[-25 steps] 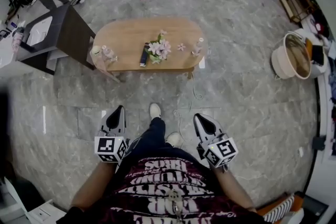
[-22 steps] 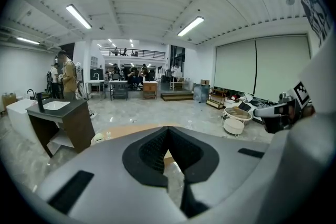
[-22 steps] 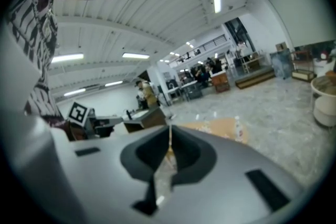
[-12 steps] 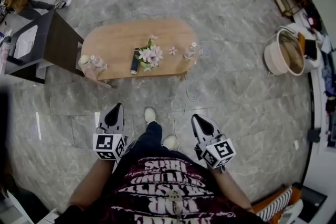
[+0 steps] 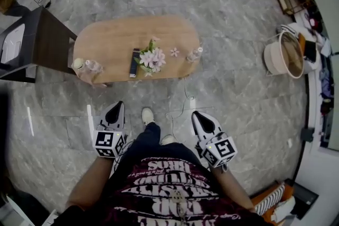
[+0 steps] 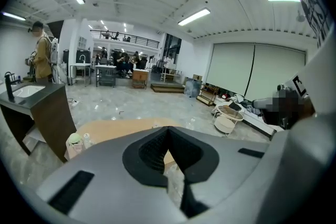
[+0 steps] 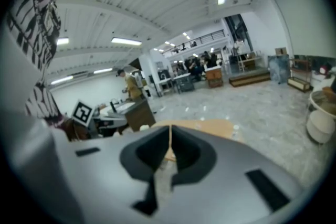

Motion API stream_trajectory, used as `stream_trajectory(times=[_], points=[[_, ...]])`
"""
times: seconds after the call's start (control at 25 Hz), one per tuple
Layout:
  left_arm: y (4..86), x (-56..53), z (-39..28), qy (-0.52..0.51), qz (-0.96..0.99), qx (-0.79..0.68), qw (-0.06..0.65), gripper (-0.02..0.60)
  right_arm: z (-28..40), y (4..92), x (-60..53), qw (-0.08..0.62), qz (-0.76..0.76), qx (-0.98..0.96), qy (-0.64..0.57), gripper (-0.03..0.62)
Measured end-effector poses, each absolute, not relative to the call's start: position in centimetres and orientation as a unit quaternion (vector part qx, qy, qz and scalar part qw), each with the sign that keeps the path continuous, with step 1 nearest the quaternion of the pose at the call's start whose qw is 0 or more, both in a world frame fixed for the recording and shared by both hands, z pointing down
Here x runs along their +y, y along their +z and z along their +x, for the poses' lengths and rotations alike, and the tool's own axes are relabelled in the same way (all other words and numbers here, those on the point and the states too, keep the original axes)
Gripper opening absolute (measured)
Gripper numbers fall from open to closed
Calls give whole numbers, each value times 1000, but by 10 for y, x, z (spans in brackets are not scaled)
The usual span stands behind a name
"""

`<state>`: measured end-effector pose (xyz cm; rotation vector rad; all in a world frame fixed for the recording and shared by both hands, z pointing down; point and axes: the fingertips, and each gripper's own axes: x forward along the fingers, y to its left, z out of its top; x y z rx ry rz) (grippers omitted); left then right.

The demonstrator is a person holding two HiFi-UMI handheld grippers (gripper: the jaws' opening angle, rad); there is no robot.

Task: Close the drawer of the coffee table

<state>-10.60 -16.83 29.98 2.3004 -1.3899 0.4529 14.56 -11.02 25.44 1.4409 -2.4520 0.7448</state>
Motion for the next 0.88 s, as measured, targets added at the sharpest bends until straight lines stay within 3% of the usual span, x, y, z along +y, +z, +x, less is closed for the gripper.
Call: stream_trajectory(times=[0.44,0.88], points=[[408,-208,-116,220,828,-453,247,20,138,316,-184,178,466,-834,235,35],[575,-224,-113,293,795,-446,287,20,187,503,-230,251,422,-831,260,35]])
